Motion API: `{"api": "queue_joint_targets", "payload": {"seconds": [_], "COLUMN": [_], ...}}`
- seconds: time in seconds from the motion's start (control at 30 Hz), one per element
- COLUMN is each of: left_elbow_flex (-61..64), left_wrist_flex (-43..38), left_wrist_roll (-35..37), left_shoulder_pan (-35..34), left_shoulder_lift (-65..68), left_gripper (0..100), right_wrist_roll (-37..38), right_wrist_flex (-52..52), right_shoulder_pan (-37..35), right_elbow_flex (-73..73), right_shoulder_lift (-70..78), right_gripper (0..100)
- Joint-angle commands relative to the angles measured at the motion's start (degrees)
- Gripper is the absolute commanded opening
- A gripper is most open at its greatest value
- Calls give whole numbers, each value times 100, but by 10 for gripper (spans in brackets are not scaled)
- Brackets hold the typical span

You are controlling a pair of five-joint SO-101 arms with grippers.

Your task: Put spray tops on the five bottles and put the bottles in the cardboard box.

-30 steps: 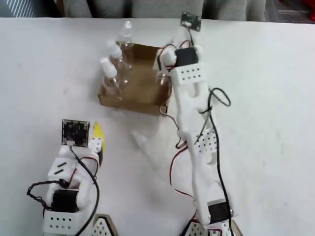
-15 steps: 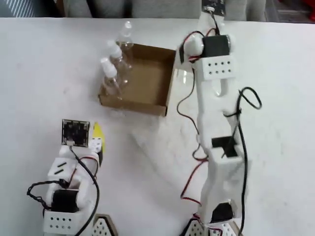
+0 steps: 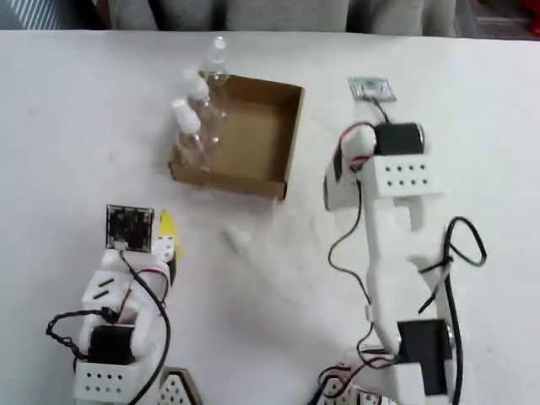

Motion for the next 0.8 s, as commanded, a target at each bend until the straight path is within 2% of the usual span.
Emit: {"api": "queue_joint_targets", "payload": {"seconds": [0.0,0.2,0.33,0.4,0.6,0.77], "left_elbow_flex": [-9,-9,-9,-9,-9,-9], "left_wrist_flex": [-26,-18,-18,-18,-18,-18], "left_wrist_roll": [-18,-18,-18,-18,-18,-18], "left_shoulder_pan": [-13,-13,-13,-13,-13,-13], "left_shoulder_lift": [-57,-57,-57,-57,-57,-57], "left_gripper": [86,86,85,86,86,86], "right_wrist_roll": [642,1055,1055,1055,1125,1978], "right_wrist_flex": [-681,-2185,-2879,-2923,-2888,-2870], "right_shoulder_pan": [224,277,295,295,242,242], "right_elbow_flex": [1380,3411,4097,4149,4229,4114], "right_shoulder_lift": [-734,-1429,-1508,-1508,-1499,-1560], "right_gripper": [15,15,19,60,276,337]}}
